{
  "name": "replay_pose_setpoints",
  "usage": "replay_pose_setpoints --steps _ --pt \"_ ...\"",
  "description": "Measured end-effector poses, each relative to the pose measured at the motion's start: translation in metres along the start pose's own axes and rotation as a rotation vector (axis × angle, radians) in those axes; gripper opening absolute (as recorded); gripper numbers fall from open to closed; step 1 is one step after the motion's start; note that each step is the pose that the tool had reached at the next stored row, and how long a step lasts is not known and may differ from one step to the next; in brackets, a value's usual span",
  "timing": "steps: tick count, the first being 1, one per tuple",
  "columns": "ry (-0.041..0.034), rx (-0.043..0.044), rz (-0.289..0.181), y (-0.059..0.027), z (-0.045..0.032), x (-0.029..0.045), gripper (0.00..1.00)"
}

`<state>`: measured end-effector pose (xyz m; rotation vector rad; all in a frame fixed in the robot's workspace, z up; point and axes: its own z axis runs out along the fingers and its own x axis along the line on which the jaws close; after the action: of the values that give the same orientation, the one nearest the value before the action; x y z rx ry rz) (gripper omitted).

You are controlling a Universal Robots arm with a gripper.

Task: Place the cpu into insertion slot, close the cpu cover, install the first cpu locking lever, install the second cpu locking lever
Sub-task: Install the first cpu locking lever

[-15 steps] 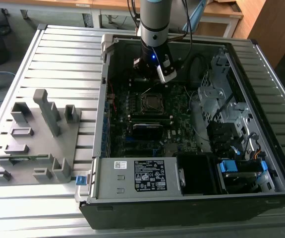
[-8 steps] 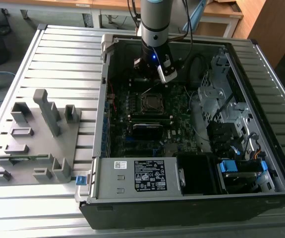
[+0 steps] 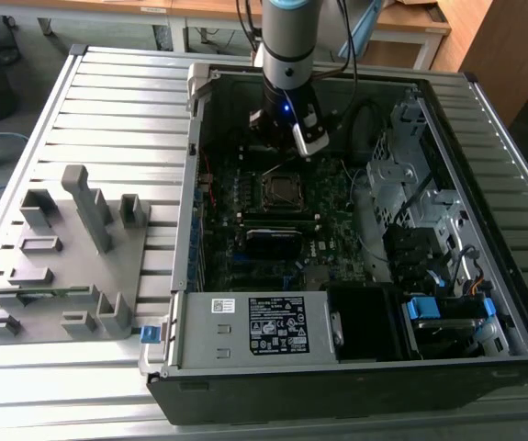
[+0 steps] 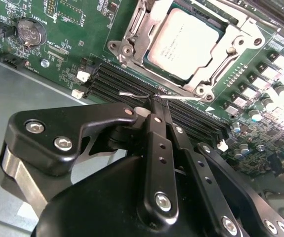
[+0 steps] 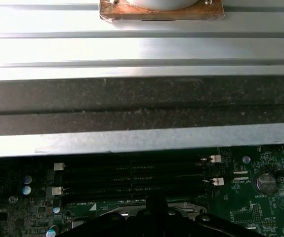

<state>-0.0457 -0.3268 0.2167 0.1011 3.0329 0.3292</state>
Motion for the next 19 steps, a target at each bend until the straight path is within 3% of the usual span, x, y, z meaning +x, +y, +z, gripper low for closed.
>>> replay_pose_setpoints --steps 19 --pt "0.0000 -0.0001 0.000 0.0015 0.0044 -0.0020 0.10"
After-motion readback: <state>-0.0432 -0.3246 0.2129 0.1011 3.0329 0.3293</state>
